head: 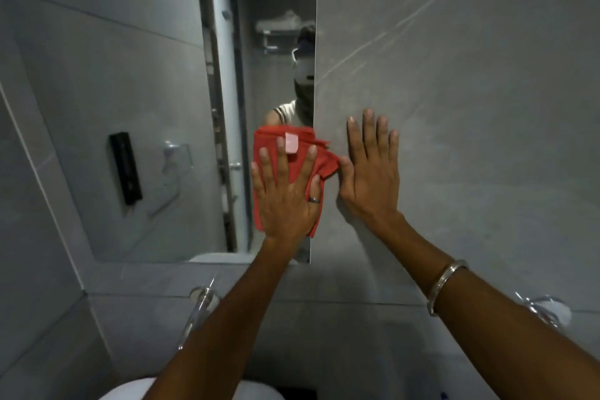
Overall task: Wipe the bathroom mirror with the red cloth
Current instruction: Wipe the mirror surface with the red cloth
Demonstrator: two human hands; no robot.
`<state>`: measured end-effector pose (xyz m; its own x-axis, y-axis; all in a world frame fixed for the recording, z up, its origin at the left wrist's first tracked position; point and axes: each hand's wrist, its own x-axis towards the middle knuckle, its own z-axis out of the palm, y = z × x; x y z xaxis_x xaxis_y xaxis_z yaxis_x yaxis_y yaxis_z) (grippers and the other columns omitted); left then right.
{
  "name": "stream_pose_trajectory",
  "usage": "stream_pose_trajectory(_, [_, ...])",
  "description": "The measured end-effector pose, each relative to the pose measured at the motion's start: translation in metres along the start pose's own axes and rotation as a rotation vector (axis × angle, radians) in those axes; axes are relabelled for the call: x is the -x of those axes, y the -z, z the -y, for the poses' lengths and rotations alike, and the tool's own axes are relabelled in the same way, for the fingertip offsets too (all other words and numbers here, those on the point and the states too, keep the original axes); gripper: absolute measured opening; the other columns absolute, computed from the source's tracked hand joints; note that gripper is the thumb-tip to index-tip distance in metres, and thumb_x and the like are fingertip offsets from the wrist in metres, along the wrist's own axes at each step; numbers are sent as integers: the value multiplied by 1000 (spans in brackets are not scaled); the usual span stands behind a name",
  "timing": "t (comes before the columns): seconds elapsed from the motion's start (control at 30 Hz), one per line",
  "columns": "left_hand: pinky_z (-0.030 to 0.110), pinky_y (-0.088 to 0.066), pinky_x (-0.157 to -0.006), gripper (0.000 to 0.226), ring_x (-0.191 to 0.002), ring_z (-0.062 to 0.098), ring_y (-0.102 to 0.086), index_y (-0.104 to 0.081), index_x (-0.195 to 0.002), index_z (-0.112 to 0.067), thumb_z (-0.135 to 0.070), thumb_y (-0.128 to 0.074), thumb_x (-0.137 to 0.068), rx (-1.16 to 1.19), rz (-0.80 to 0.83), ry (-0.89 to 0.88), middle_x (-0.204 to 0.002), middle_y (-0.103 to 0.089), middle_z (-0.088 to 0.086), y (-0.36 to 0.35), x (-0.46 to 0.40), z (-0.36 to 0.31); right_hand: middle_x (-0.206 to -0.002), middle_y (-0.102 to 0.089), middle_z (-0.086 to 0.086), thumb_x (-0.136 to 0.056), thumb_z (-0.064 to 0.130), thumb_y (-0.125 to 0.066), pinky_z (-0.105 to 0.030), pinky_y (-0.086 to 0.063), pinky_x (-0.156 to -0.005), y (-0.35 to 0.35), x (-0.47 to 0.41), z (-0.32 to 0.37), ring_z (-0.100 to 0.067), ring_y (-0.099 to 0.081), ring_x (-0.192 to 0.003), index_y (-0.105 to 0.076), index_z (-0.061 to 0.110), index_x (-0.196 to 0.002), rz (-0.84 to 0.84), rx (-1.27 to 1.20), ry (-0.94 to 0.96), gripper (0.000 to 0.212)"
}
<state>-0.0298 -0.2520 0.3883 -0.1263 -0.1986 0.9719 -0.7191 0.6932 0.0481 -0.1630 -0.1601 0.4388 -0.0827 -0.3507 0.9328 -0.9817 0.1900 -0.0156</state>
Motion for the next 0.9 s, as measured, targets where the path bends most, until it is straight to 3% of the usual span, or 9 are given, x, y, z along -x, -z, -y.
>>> stream_pose_trajectory(0.1, [62,-16,-126,61,-158,42,-8,-31,-158,-35,-48,-50,-102,39,24,0,-170,-16,15,-9,77,5,-171,8,-7,-105,42,-34,-45,8,-129,-6,44,-1,-28,9,-159,1,23,-163,86,38,19,71])
stream_pose_trajectory(0.2, [61,-17,-126,67,-159,40,-10,-34,-156,-35,-50,-57,-96,35,101,-55,-173,-9,14,-16,145,16,-172,10,-8,-103,45,-32,-45,10,-129,-8,77,-3,-27,9,-160,0,22,-164,175,99,38,72])
stream_pose_trajectory(0.37, [57,-7,-129,71,-159,38,-9,-25,-160,-41,-56,-52,-96,10,211,-72,-174,-8,10,-14,149,24,-173,4,-6,-101,46,-34,-48,5,-129,5,76,-12,-25,4,-160,-3,23,-164,203,135,225,73])
stream_pose_trajectory(0.5, [57,-5,-129,60,-160,35,-4,-24,-161,-40,-58,-32,-105,15,187,-97,-174,-6,9,0,60,26,-170,-8,-10,-100,43,-36,-46,1,-129,25,3,-16,-25,-1,-159,-2,26,-163,117,89,336,73])
stream_pose_trajectory(0.6, [56,-2,-129,60,-160,36,-3,-23,-162,-38,-58,-29,-105,-8,111,-116,-174,-4,9,20,-35,29,-169,-10,-12,-101,41,-36,-47,-4,-129,38,-67,-13,-28,-8,-158,-9,20,-161,44,55,353,69])
stream_pose_trajectory(0.77, [53,6,-129,69,-160,33,9,-5,-164,-33,-63,-20,-105,-45,43,-174,-174,9,8,53,-182,43,-170,-12,-12,-105,42,-30,-49,-9,-129,51,-160,3,-27,-6,-159,-17,16,-162,-30,37,420,64])
stream_pose_trajectory(0.9, [58,3,-128,75,-160,32,15,-1,-164,-32,-68,-22,-102,-59,11,-243,-173,12,7,71,-282,42,-172,-6,-5,-107,46,-19,-43,0,-131,59,-210,21,-21,3,-160,-13,20,-163,-169,-70,295,63])
